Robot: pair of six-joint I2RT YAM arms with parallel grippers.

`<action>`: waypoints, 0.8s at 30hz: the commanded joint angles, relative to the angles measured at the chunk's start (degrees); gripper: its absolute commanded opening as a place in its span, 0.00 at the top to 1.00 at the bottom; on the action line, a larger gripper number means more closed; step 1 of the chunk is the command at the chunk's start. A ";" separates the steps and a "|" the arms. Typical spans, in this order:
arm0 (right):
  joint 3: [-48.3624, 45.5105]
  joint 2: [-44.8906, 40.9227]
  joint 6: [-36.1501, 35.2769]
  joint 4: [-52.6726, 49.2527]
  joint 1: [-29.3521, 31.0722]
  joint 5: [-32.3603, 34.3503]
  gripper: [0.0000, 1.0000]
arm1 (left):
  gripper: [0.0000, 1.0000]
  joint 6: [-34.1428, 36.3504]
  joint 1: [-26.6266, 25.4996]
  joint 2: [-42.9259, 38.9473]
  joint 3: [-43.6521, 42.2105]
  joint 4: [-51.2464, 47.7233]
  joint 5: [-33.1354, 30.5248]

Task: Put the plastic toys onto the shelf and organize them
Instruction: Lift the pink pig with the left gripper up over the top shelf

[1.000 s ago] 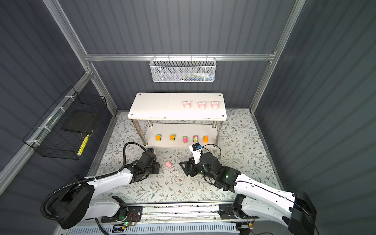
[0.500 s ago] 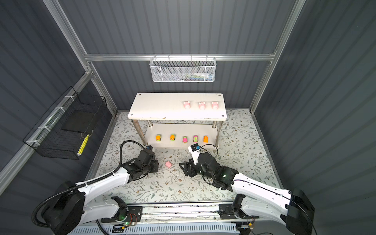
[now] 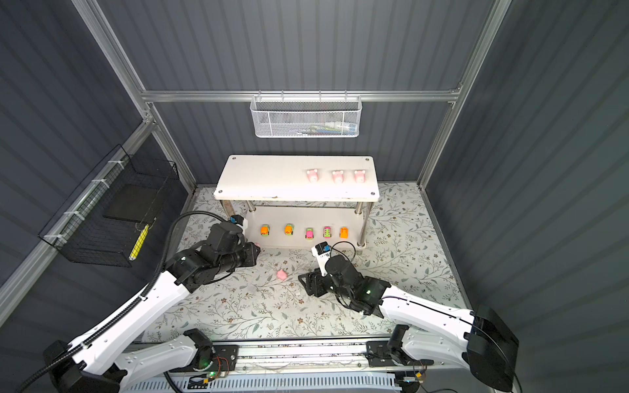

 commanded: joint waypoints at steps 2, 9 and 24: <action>-0.46 1.13 0.15 1.57 0.21 -1.17 0.29 | 0.74 3.54 -0.21 0.23 12.04 -12.26 0.58; 0.17 6.07 0.32 2.73 0.21 -2.37 0.29 | 0.76 7.98 -0.21 9.63 34.09 -18.47 3.87; -0.01 7.55 -0.86 2.02 0.21 -2.92 0.29 | 0.76 12.98 -0.21 30.83 59.23 -14.09 1.69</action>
